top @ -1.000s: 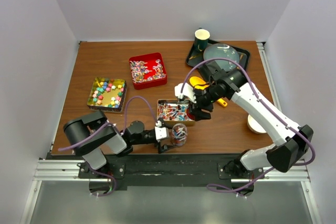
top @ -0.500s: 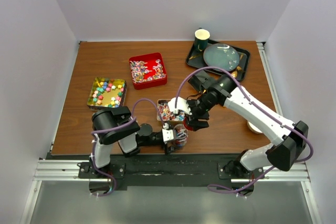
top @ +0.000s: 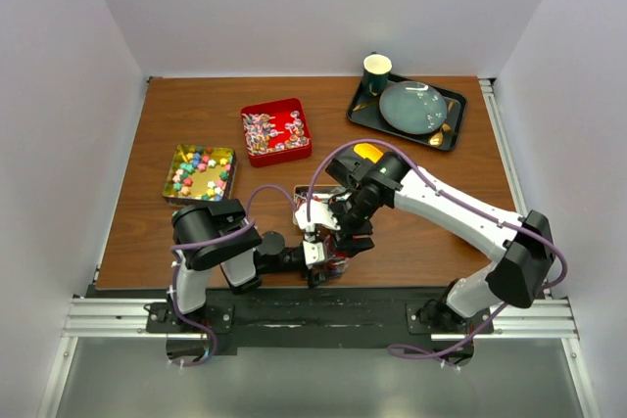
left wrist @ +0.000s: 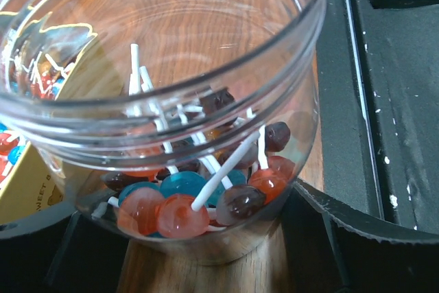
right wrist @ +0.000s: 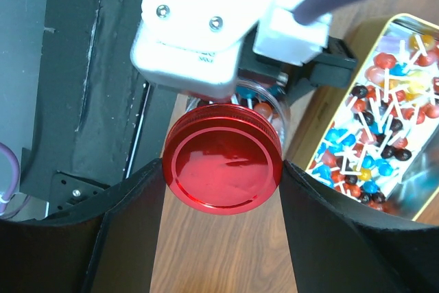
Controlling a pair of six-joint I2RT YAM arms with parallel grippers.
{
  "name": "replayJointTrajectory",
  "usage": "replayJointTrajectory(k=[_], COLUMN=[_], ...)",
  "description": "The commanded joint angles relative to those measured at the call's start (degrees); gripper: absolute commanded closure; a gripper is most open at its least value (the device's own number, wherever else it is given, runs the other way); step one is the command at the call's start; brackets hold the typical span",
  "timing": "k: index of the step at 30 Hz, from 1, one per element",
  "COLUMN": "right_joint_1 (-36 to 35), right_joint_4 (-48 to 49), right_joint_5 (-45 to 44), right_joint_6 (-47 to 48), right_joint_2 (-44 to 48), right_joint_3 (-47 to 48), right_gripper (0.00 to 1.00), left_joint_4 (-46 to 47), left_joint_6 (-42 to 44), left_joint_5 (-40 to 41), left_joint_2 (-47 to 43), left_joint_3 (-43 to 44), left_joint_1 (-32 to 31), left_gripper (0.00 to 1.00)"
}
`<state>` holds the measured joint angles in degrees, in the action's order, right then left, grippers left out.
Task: Pack the candies
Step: Close the bottle lid on the packing bottle.
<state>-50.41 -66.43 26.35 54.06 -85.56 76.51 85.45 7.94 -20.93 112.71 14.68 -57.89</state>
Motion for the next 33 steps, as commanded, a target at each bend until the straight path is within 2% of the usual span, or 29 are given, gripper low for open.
replayJointTrajectory(k=[1,13,20,25,33], right_joint_1=[-1.26,-2.85,-3.11,-3.11,-3.11], right_joint_4=[1.75,4.65,4.91,6.93,6.05], right_joint_5=[-0.51,-4.29,-7.45,-11.49,-13.86], right_joint_6=[-0.8,-3.96,-5.37,-7.39,-8.01], right_joint_2=[-0.57,-1.72,-1.81,-1.37,0.04], right_joint_3=[-0.48,-1.54,-2.5,-4.0,-3.03], right_gripper=[0.48,0.49,0.49,0.5,0.52], left_joint_4=[15.54,15.98,15.98,15.98,15.62], left_joint_6=[6.29,6.38,5.68,5.77,5.41], left_joint_5=[7.57,7.39,8.18,7.75,7.48], left_joint_2=[3.22,3.66,3.57,3.49,3.66], left_joint_3=[-2.11,-2.11,-2.28,-2.37,-2.2], left_joint_1=[0.41,0.41,0.41,0.41,0.41], left_gripper=[0.19,0.2,0.35,0.39,0.4])
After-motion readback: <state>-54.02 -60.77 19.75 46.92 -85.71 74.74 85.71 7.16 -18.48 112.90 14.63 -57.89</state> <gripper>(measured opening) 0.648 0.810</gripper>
